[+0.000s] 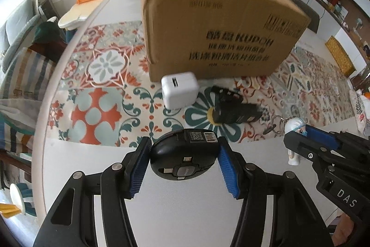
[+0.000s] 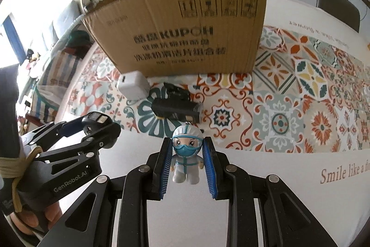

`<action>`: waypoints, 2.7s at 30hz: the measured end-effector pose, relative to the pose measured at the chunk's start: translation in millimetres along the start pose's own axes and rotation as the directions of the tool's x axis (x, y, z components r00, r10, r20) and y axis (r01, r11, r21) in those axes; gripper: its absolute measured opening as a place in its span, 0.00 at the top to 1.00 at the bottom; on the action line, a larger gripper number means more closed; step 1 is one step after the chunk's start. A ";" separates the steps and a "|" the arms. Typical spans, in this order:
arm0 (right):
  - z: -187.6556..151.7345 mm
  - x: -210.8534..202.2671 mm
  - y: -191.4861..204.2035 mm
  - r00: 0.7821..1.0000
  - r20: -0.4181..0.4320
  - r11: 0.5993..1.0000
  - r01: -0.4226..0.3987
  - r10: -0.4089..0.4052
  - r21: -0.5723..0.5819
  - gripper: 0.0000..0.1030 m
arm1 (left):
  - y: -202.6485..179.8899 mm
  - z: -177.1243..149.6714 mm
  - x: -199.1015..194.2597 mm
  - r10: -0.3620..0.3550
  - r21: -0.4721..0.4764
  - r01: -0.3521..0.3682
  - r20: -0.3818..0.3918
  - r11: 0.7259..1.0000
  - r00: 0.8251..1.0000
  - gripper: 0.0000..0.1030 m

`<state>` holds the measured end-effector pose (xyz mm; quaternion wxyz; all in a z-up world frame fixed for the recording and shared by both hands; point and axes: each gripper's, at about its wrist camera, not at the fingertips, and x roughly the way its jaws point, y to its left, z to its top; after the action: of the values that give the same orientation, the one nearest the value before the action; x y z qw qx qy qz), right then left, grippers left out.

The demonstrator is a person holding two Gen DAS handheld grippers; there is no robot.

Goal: Organize rigid objects
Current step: 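Carry the figurine and black round device over the cardboard box, then lower both items into the box and open both grippers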

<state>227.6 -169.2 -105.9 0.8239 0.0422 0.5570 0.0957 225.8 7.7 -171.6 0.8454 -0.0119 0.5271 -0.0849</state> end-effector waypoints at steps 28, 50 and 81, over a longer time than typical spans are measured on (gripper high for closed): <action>49.5 -124.0 17.1 0.946 0.321 0.996 -0.026 0.053 -0.090 0.73 | -26.8 64.1 -119.9 -0.023 0.056 0.007 0.288 0.998 0.957 0.45; 129.7 -126.3 15.0 0.917 0.388 0.992 -0.050 0.091 -0.114 0.73 | -33.3 147.4 -127.3 -0.019 0.070 -0.005 0.337 0.998 0.941 0.45; 192.8 -50.3 -3.3 0.981 0.192 1.000 -0.001 0.006 -0.024 0.73 | -30.0 201.5 -52.4 0.092 0.047 -0.101 0.159 0.994 0.983 0.42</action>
<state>388.3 -175.5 11.7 0.8741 0.0425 0.4736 0.0994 379.3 -27.6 -32.3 0.8874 0.0302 0.4565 -0.0570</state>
